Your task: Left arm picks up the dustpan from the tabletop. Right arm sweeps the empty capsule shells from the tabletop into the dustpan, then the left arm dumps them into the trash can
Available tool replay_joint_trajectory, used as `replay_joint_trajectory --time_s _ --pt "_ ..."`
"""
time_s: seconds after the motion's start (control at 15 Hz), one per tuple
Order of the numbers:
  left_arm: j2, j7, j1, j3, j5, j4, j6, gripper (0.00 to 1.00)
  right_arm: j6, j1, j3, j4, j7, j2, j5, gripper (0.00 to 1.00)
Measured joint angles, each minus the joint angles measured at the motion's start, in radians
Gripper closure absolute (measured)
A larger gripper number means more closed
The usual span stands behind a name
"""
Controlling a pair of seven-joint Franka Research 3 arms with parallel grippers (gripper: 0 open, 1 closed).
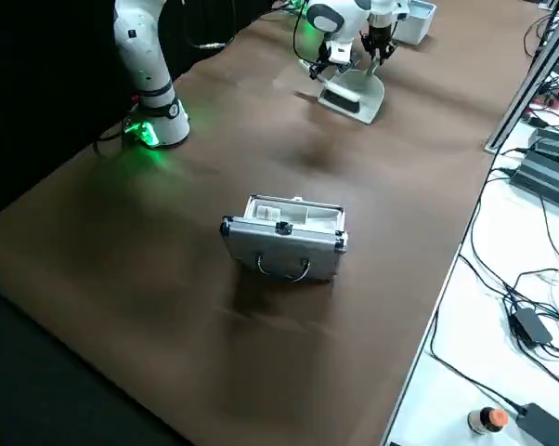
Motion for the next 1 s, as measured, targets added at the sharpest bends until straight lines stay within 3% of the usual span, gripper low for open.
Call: replay_joint_trajectory --time_s 0.27,1.0 --pt "0.0 0.0 0.002 0.002 0.0 0.001 0.0 0.67 -0.021 0.0 0.0 0.035 -0.002 0.016 0.001 0.74" --pt "0.0 -0.002 0.013 0.008 0.0 0.005 0.019 0.67 -0.21 -0.014 -0.01 0.177 -0.002 0.045 0.024 0.74"
